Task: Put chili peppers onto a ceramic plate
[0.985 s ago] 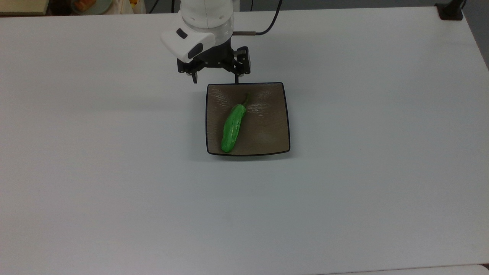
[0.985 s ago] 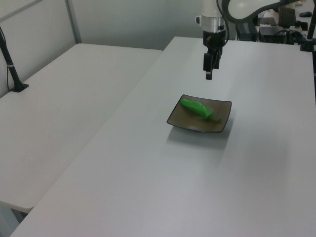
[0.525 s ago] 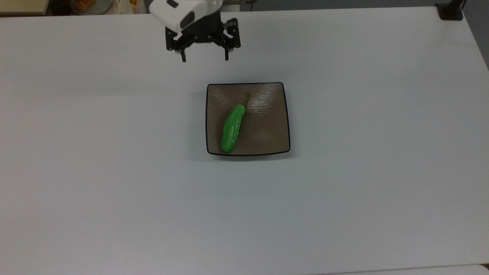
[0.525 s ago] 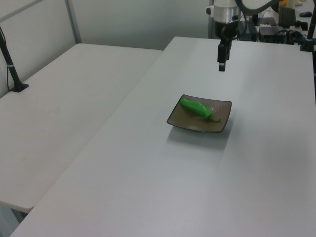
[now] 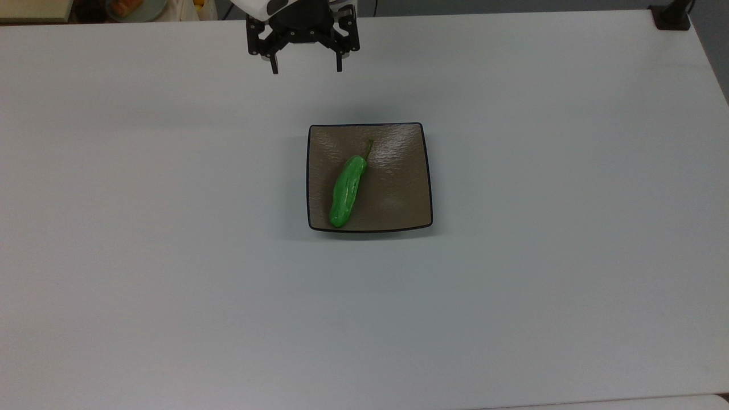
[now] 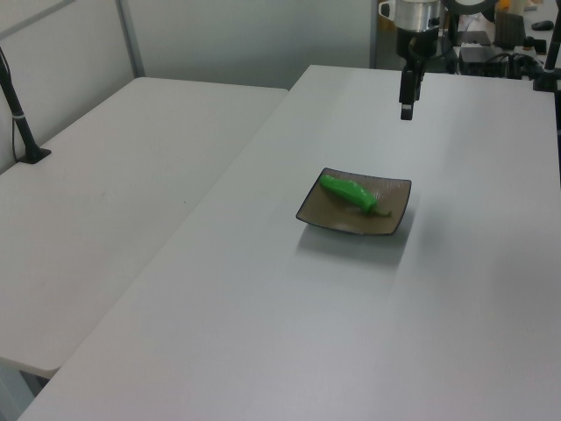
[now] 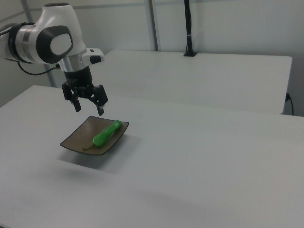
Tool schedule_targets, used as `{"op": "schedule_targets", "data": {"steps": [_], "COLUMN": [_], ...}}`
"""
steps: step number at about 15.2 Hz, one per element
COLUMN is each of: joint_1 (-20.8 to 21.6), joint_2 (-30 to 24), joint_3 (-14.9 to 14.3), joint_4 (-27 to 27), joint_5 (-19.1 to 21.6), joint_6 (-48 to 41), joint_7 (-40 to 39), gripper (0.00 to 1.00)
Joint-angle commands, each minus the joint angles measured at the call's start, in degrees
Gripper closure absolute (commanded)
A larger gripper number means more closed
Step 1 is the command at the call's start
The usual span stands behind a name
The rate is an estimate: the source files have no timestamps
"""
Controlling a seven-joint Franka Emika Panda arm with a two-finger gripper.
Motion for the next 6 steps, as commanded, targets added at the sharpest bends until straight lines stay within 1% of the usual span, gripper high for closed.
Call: {"op": "schedule_targets", "data": {"steps": [1, 6], "joint_1": [1.44, 1.88], "joint_2": [-1.85, -1.68], "joint_3": [-1.71, -2.16], "joint_4": [-1.95, -1.86], "joint_5": [1.38, 1.12], "joint_6": [-0.46, -0.19], "joint_7": [0.27, 1.15], "gripper": [0.00, 0.00]}}
